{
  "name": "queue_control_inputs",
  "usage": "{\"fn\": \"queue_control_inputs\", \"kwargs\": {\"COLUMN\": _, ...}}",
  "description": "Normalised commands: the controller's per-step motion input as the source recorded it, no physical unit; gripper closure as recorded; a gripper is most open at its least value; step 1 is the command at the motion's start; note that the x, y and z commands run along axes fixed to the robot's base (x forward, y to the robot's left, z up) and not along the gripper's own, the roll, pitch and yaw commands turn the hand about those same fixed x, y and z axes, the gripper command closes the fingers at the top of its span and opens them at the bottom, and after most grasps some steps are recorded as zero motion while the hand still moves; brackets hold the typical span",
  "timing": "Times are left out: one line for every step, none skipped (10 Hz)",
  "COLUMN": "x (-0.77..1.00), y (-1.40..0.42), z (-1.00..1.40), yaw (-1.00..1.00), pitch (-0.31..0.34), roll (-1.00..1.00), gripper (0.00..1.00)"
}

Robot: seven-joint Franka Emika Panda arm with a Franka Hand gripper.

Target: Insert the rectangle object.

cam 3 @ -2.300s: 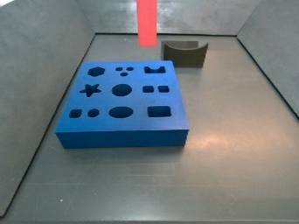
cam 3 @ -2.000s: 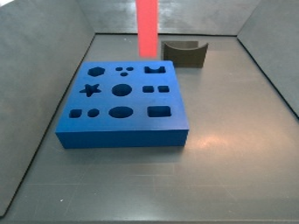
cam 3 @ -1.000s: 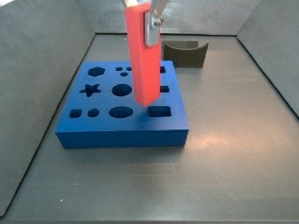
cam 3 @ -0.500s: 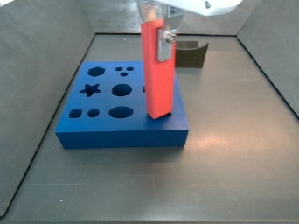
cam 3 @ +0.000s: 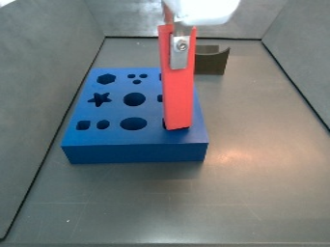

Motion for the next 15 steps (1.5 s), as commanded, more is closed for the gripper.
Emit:
{"fn": "queue_control_inputs", "kwargs": {"x": -0.08, "y": 0.0, "z": -0.07, "yaw": -0.67, "pitch": 0.154, "roll": 0.4, "gripper": 1.0}}
{"fn": "queue_control_inputs", "kwargs": {"x": -0.06, "y": 0.0, "z": 0.0, "yaw": -0.57, "pitch": 0.137, "roll": 0.48, "gripper": 1.0}}
{"fn": "queue_control_inputs", "kwargs": {"x": 0.08, "y": -0.25, "z": 0.0, "yaw": -0.2, "pitch": 0.1, "roll": 0.27, "gripper": 1.0}}
{"fn": "queue_control_inputs", "kwargs": {"x": 0.0, "y": 0.02, "z": 0.0, "yaw": 0.0, "pitch": 0.0, "roll": 0.0, "gripper": 1.0}}
{"fn": "queue_control_inputs", "kwargs": {"x": 0.12, "y": 0.05, "z": -0.32, "yaw": 0.0, "pitch": 0.069, "roll": 0.0, "gripper": 1.0}}
{"fn": "queue_control_inputs", "kwargs": {"x": 0.2, "y": 0.14, "z": -0.35, "yaw": 0.0, "pitch": 0.119, "roll": 0.09, "gripper": 1.0}}
{"fn": "queue_control_inputs", "kwargs": {"x": 0.09, "y": 0.18, "z": -0.31, "yaw": 0.0, "pitch": 0.094, "roll": 0.07, "gripper": 1.0}}
{"fn": "queue_control_inputs", "kwargs": {"x": 0.04, "y": 0.19, "z": -0.28, "yaw": 0.0, "pitch": 0.076, "roll": 0.03, "gripper": 1.0}}
{"fn": "queue_control_inputs", "kwargs": {"x": 0.0, "y": 0.13, "z": -0.27, "yaw": 0.0, "pitch": 0.044, "roll": 0.0, "gripper": 1.0}}
{"fn": "queue_control_inputs", "kwargs": {"x": 0.0, "y": 0.02, "z": -0.31, "yaw": 0.0, "pitch": 0.017, "roll": -0.01, "gripper": 1.0}}
{"fn": "queue_control_inputs", "kwargs": {"x": 0.0, "y": 0.0, "z": -0.33, "yaw": -0.13, "pitch": 0.013, "roll": 0.0, "gripper": 1.0}}
{"fn": "queue_control_inputs", "kwargs": {"x": 0.0, "y": 0.0, "z": -0.37, "yaw": -0.14, "pitch": 0.009, "roll": 0.0, "gripper": 1.0}}
{"fn": "queue_control_inputs", "kwargs": {"x": 0.0, "y": 0.0, "z": -0.35, "yaw": -0.18, "pitch": 0.01, "roll": -0.01, "gripper": 1.0}}
{"fn": "queue_control_inputs", "kwargs": {"x": 0.0, "y": -0.01, "z": -0.32, "yaw": -0.16, "pitch": 0.0, "roll": -0.04, "gripper": 1.0}}
{"fn": "queue_control_inputs", "kwargs": {"x": 0.0, "y": -0.02, "z": -0.31, "yaw": -0.14, "pitch": 0.0, "roll": -0.04, "gripper": 1.0}}
